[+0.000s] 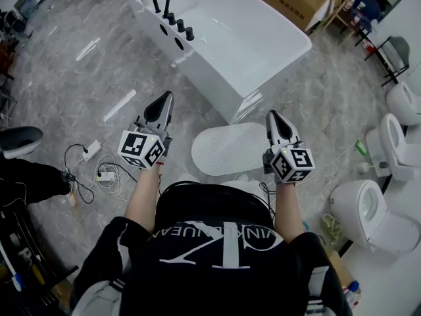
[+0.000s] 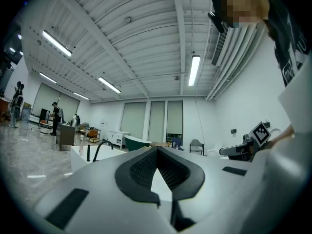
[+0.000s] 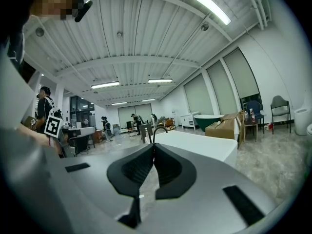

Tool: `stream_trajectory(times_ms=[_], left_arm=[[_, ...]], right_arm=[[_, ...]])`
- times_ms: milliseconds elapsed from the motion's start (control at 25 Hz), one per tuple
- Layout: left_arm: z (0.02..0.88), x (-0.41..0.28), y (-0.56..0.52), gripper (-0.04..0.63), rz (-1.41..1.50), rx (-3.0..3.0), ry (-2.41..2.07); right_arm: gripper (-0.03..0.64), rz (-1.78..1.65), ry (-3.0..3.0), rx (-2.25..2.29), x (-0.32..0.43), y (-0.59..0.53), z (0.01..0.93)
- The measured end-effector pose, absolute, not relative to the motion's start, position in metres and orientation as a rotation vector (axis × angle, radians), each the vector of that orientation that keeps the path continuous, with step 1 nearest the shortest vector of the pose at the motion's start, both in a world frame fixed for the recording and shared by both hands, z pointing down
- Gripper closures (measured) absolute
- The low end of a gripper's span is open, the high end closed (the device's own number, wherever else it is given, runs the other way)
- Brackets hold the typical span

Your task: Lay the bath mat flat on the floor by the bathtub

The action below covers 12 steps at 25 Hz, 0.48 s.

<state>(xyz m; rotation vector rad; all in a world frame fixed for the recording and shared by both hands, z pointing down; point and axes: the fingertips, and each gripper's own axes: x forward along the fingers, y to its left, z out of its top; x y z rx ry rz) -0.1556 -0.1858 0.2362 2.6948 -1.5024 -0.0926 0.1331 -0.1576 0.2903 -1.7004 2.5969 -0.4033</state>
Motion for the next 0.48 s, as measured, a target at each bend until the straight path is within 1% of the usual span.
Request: stream_trajectory(times_ms=[480], left_arm=[[0.2432,-0.1546,-0.1880,0.581,-0.075,2.687,-1.494]], right_arm=[[0.591,-0.432,2.587,-1.734,0.1357,-0.1533,0.2995]])
